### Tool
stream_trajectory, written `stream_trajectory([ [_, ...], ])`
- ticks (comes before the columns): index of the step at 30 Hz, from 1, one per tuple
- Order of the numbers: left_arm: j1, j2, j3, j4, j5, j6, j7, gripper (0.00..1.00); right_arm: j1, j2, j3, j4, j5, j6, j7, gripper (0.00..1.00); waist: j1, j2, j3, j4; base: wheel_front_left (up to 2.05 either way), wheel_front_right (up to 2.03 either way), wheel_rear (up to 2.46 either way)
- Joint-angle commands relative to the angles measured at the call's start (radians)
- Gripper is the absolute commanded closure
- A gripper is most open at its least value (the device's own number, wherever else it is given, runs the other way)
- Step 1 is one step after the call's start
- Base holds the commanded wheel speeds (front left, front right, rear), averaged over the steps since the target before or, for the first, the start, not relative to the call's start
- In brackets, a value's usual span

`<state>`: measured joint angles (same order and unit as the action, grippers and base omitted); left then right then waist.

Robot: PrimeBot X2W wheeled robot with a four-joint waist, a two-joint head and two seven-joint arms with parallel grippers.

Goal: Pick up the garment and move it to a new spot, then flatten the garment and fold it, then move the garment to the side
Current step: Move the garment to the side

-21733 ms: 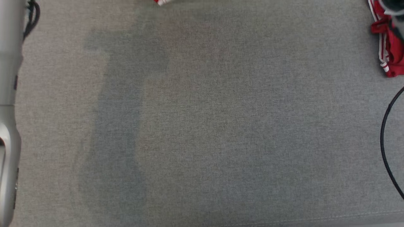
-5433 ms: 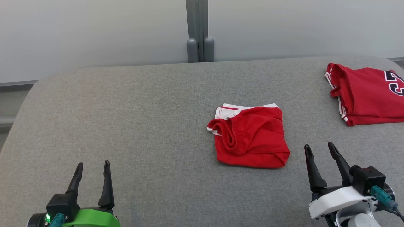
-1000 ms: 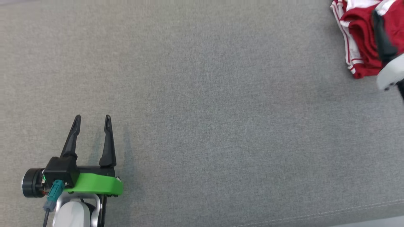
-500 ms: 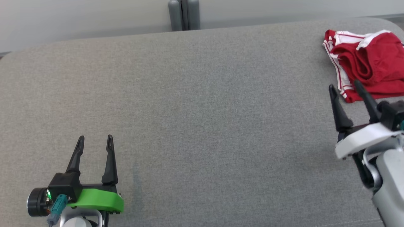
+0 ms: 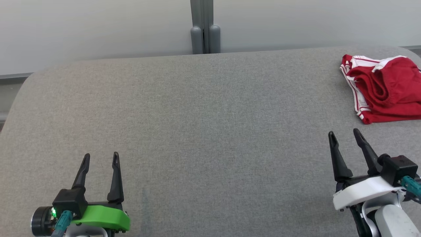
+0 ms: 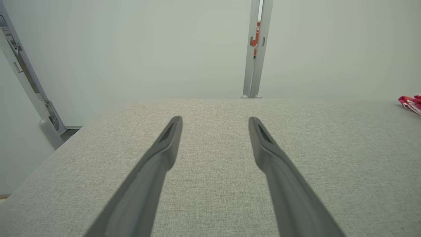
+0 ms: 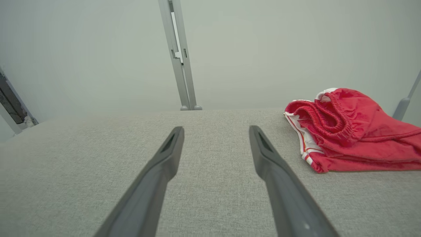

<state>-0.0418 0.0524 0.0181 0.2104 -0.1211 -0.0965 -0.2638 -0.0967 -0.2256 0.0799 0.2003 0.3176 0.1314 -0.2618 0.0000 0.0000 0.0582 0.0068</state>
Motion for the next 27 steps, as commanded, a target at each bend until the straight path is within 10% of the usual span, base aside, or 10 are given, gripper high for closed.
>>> stream_trajectory([
  [1, 0.015, 0.0, 0.003, 0.004, -0.005, -0.002, 0.0, 0.0, 0.024, 0.015, -0.009, -0.016, -0.004, -0.002, -0.004, 0.0, 0.0, 0.0, -0.012, 0.006, 0.0, 0.0, 0.0],
  [27, 0.04, -0.001, 0.018, 0.03, -0.011, -0.008, 0.0, 0.0, 0.117, 0.094, -0.028, -0.066, -0.075, -0.002, -0.004, 0.0, 0.0, 0.0, -0.064, 0.012, 0.0, 0.0, 0.0],
])
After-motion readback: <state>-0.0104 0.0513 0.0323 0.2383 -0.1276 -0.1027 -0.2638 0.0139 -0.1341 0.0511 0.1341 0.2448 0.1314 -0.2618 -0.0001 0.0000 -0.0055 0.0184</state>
